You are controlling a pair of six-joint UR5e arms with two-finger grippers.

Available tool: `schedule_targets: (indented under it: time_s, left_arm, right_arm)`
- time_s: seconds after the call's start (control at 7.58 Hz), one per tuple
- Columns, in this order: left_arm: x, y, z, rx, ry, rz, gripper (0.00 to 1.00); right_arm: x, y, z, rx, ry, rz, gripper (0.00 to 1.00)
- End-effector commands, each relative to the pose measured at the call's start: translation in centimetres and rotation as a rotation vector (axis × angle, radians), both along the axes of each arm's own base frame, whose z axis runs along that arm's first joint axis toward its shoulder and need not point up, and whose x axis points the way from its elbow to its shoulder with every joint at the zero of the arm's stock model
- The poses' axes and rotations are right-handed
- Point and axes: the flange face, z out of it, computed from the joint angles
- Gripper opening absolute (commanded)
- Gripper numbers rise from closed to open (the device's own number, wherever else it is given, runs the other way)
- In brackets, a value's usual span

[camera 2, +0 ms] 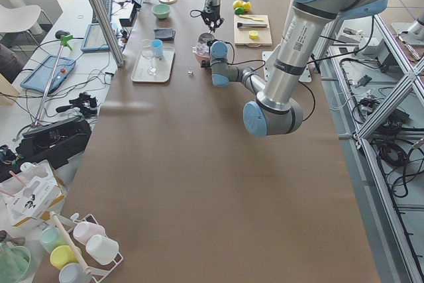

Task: Put ice in cup with scoop
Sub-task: 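Dig the scoop into the ice with the right gripper while the left tilts the bowl, then lift the filled scoop toward the blue cup while the left gripper withdraws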

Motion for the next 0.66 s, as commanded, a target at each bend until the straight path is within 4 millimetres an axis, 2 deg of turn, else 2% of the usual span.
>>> schedule_targets:
  time_s: [0.0, 0.53]
  left_arm:
    - [-0.1, 0.2, 0.3, 0.002, 0.003, 0.002, 0.98]
    - [-0.1, 0.2, 0.3, 0.002, 0.003, 0.002, 0.98]
  right_arm:
    - [0.9, 0.1, 0.3, -0.037, -0.088, -0.004, 0.0]
    - [4.6, -1.4, 2.3, -0.157, -0.191, 0.036, 0.0]
